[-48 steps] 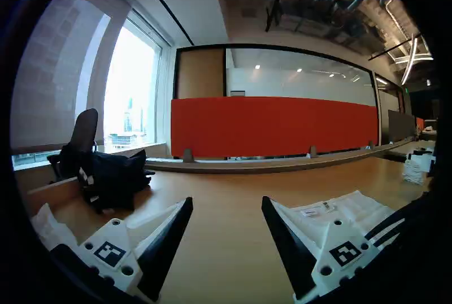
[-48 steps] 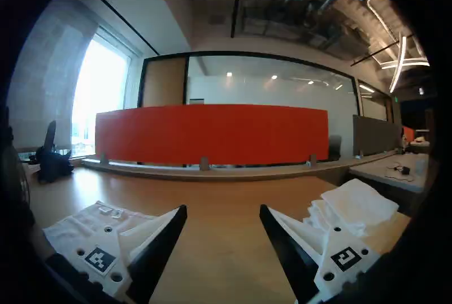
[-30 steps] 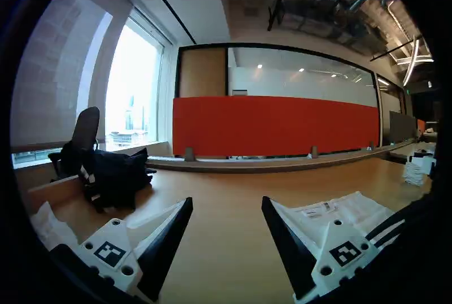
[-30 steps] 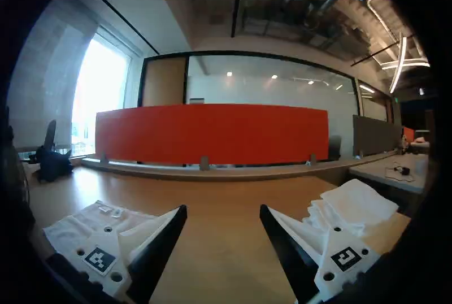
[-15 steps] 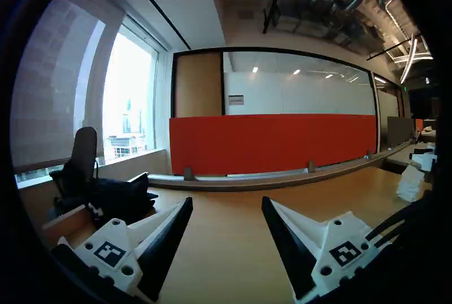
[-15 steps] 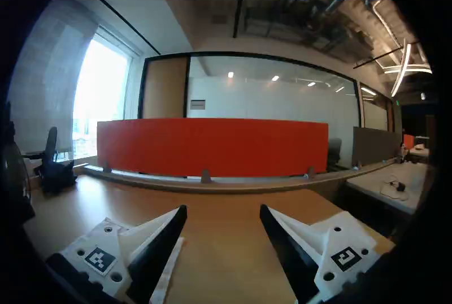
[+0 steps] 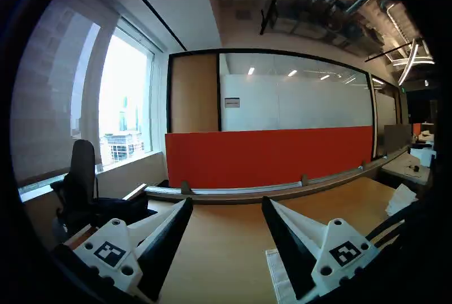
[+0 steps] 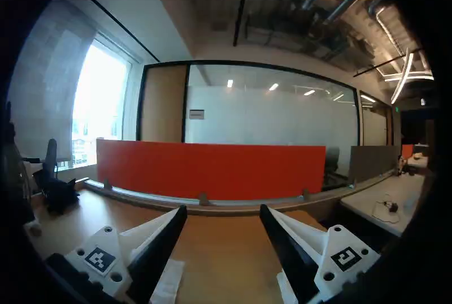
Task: Fold towel
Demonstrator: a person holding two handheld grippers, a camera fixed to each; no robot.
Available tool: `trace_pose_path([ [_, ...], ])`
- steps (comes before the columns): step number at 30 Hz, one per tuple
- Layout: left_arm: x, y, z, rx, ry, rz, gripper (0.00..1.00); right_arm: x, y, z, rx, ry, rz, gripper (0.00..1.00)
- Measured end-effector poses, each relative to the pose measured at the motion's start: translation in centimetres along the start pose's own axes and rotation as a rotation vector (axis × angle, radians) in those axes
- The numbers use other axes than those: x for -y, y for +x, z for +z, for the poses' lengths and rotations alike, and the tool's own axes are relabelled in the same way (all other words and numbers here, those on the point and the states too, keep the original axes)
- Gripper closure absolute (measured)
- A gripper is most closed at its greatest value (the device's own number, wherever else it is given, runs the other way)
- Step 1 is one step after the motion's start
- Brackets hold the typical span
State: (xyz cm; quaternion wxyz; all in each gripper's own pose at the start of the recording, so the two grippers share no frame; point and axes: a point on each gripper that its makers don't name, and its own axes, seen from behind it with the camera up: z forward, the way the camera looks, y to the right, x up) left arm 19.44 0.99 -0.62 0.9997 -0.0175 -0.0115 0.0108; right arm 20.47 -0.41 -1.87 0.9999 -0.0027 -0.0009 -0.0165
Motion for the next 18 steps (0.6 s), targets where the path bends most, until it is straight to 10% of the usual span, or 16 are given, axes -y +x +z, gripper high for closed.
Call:
trace_pose_path([
  [9, -1.1, 1.4, 0.1, 0.028, -0.056, 0.016, 0.10, 0.7, 1.8, -0.2, 0.017, 0.029, -0.024, 0.00],
  [18, -4.1, 0.7, 0.0, 0.109, -0.225, 0.070, 0.10, 4.0, 1.8, -0.4, 0.086, 0.197, -0.087, 0.00],
])
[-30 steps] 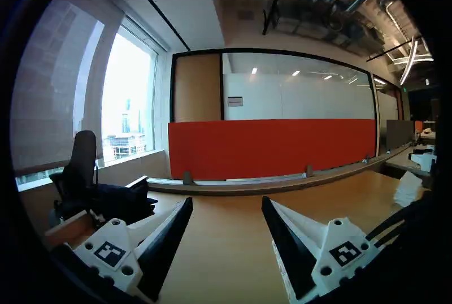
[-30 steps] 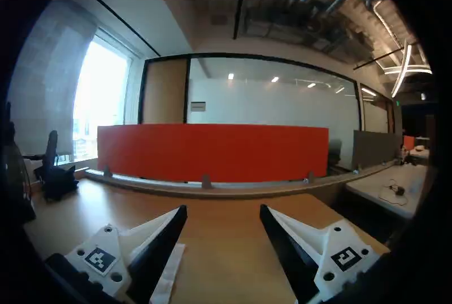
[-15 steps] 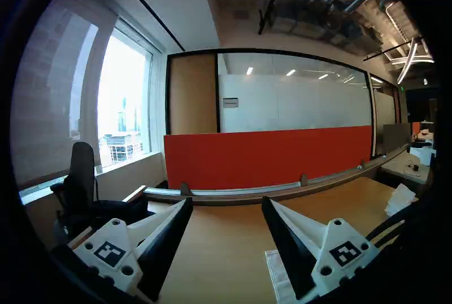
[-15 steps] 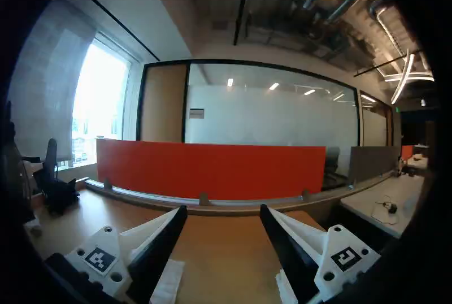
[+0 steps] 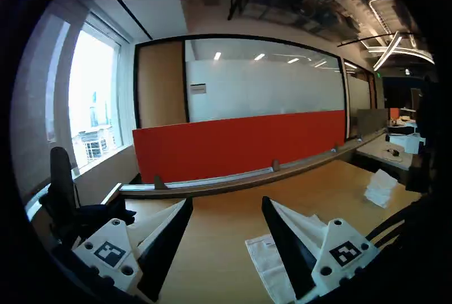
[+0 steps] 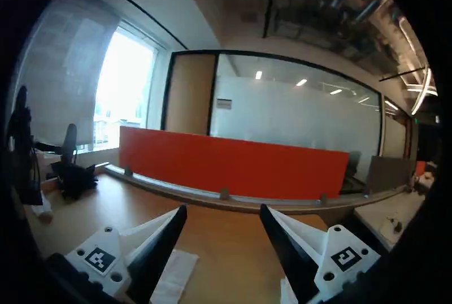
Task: Fold towel
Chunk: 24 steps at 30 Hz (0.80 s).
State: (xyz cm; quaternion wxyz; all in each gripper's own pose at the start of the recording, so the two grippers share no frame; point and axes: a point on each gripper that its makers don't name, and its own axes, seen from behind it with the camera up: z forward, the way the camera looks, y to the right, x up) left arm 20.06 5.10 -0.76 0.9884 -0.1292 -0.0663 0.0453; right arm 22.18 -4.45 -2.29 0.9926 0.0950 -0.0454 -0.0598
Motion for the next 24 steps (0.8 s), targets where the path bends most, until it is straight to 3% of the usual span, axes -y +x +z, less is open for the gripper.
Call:
trace_pose_path([
  [3, -1.0, -0.1, 0.0, 0.021, -0.056, 0.022, 0.10, 1.1, 0.0, 0.2, 0.024, 0.061, -0.009, 0.00],
  [9, -2.0, -0.8, 0.3, 0.051, -0.116, 0.054, 0.10, 2.3, -0.7, 0.4, 0.068, 0.133, -0.015, 0.00],
  [18, -4.9, -4.0, 0.2, 0.136, -0.237, 0.101, 0.10, 5.2, -3.5, 0.1, 0.177, 0.277, -0.052, 0.00],
  [24, -6.5, -5.9, -0.1, 0.182, -0.305, 0.135, 0.10, 6.6, -4.7, 0.0, 0.215, 0.341, -0.084, 0.00],
])
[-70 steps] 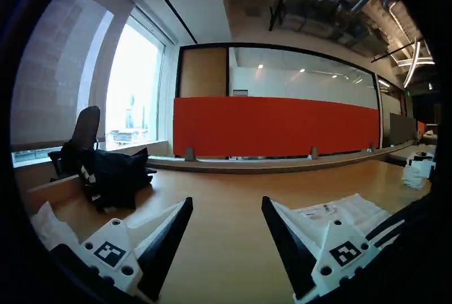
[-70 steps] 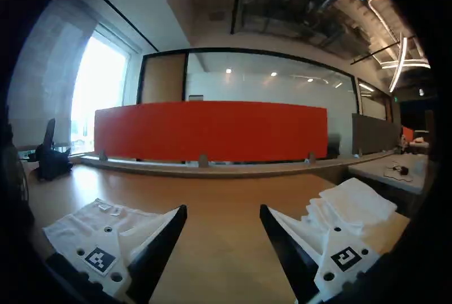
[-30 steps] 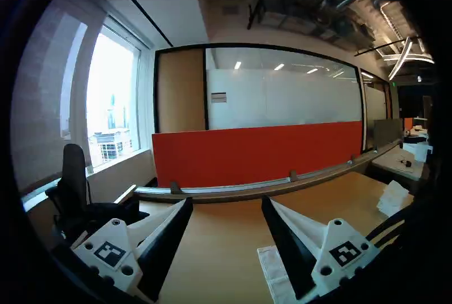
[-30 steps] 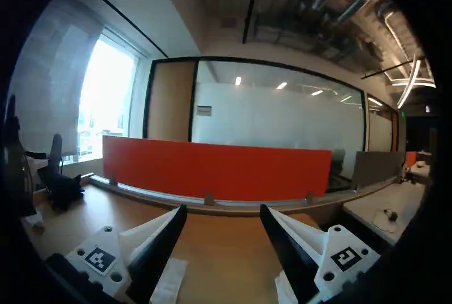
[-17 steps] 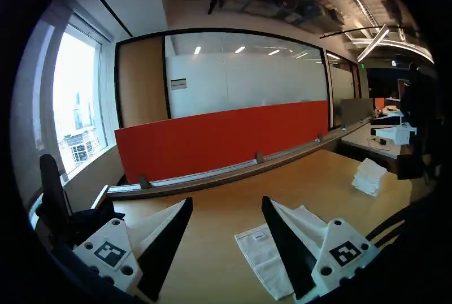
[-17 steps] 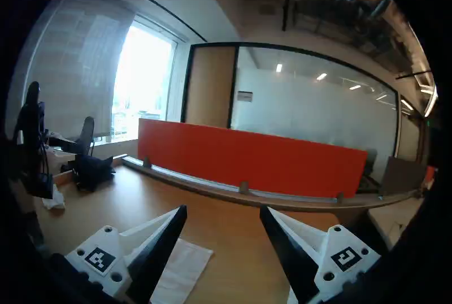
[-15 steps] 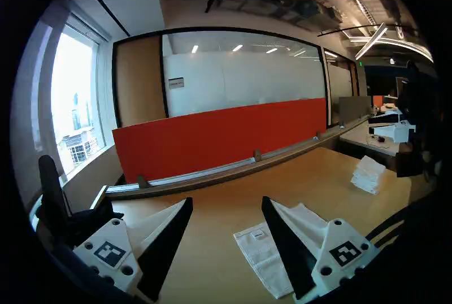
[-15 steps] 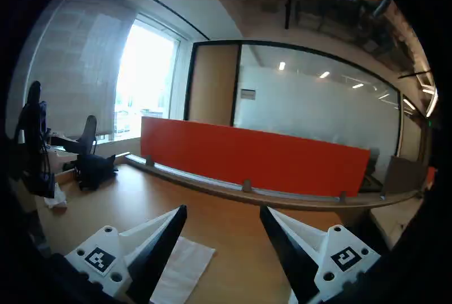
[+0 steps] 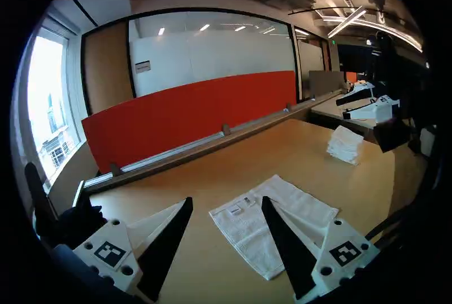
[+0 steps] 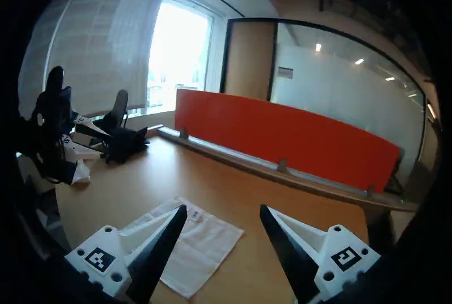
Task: Fold towel
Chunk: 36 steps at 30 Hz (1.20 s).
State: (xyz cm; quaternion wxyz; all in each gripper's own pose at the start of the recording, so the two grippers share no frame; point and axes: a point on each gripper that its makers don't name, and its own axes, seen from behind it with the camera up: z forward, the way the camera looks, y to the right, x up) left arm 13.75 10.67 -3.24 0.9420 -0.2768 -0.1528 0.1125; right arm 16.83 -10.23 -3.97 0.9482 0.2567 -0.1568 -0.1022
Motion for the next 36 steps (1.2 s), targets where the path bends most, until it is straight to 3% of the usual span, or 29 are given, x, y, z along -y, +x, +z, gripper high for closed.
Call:
trace_pose_path([
  [21, -4.4, -7.7, 1.9, 0.098, -0.084, -0.001, 0.10, 2.9, -8.4, 2.1, 0.127, 0.064, -0.034, 0.00],
  [36, -6.4, -14.4, 3.6, 0.197, -0.135, 0.019, 0.10, 4.5, -15.2, 3.6, 0.212, 0.095, -0.032, 0.00],
])
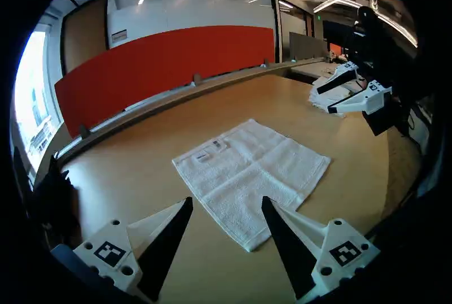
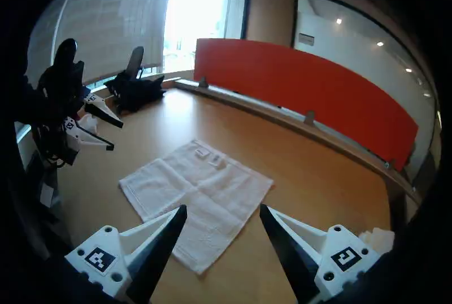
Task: Fold towel
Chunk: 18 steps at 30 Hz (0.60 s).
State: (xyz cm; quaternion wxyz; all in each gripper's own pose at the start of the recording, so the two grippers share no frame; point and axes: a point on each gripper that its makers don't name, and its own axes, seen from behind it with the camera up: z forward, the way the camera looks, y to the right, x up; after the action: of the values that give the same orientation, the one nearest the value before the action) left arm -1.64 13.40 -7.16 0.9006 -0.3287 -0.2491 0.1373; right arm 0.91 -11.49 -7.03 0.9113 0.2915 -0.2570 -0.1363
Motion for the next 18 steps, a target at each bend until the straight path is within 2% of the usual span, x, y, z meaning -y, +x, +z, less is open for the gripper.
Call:
trace_pose_path([
  [9, -1.3, -3.3, 2.0, 0.063, -0.037, 0.031, 0.10, 1.2, -3.5, 1.7, 0.056, 0.025, -0.021, 0.00],
  [18, -2.2, -5.9, 3.6, 0.119, -0.066, 0.023, 0.10, 2.4, -6.9, 3.2, 0.117, 0.055, -0.028, 0.00],
])
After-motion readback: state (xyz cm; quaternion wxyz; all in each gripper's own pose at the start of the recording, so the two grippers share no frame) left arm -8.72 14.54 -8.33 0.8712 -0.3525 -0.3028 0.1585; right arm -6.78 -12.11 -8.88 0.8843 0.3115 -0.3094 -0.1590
